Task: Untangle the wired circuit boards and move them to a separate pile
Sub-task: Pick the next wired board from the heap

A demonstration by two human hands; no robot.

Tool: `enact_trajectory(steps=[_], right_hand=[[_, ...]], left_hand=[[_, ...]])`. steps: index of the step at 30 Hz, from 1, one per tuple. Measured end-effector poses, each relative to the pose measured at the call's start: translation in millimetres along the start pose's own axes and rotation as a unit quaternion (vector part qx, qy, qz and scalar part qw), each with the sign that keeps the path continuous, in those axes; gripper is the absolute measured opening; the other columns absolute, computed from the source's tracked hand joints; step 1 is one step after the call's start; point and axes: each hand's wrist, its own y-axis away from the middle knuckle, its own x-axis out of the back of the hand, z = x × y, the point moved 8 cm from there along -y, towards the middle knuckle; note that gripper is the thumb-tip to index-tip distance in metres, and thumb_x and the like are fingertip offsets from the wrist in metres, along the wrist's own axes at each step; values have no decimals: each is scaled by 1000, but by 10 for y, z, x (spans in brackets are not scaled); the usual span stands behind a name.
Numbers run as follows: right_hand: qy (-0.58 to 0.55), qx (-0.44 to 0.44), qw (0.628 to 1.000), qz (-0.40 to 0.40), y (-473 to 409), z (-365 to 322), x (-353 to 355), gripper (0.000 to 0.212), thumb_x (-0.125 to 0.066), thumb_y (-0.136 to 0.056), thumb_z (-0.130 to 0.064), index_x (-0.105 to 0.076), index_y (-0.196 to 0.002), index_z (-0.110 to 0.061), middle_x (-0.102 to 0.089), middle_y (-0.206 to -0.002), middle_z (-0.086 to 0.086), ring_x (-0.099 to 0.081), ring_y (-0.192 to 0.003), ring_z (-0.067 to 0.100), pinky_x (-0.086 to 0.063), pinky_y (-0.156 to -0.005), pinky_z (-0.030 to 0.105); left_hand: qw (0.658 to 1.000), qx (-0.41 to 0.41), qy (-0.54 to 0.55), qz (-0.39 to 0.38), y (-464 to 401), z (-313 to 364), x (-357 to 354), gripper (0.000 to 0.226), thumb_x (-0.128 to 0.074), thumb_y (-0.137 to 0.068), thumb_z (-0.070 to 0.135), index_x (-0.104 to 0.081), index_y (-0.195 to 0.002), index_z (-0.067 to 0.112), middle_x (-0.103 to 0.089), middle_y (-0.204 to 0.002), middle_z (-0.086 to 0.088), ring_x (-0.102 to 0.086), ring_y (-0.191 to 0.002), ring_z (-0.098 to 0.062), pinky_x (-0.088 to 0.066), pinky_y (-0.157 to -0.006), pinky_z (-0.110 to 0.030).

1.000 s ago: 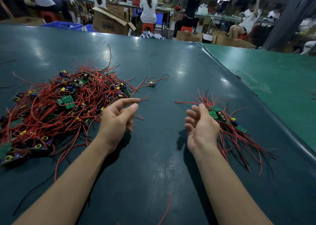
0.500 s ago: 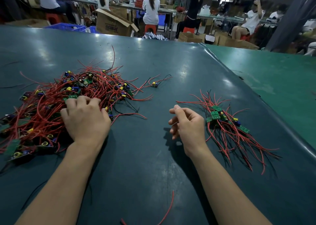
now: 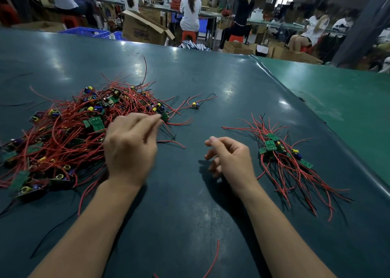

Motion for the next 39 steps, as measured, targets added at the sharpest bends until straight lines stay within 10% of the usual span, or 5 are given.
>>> enact_trajectory(steps=[7,14,22,30,39], right_hand=[[-118,-79,976,-163,78,11,-302,58,-54,-83,-52,-67,-109,-2,-69,-79,11,-61,-50,16,-46,-37,22],[-153,-103,975,-128,85,67,-283,11,-55,-97,-16,-54,-106,-10,-68,-80,7,-63,-56,14,-52,-48,27],[-161,-45,984,-60,14,-25,-98,12,-57,-95,-11,-66,-88,-8,-72,-84,12,-70,-68,20,-55,-55,24],[-70,23,997,-34,17,-92,-38,10,-69,-88,-8,-71,-96,-14,-71,-80,6,-66,-58,15,-49,-42,23],[-41,52,988,137,-36,-105,320,11,-61,-96,-25,-63,-91,-16,-67,-71,-2,-61,-57,12,-41,-38,22]], left_hand=[[964,-204,145,-86,228,695,-251,16,-69,-89,4,-78,-101,10,-69,-88,-7,-60,-69,-29,-48,-63,-41],[944,-174,260,-101,259,789,-227,15,-63,-87,-6,-72,-99,-4,-65,-99,-16,-65,-88,-25,-54,-80,-32],[950,51,242,-190,258,346,-550,38,-76,-83,13,-63,-118,7,-58,-112,-4,-58,-94,-17,-50,-85,-28],[912,152,302,-232,315,244,-686,15,-74,-85,13,-73,-100,8,-67,-92,-3,-66,-81,-12,-52,-73,-24],[677,471,539,-172,469,-39,-904,10,-55,-96,6,-59,-102,12,-74,-79,-10,-67,-60,-15,-53,-54,-21]])
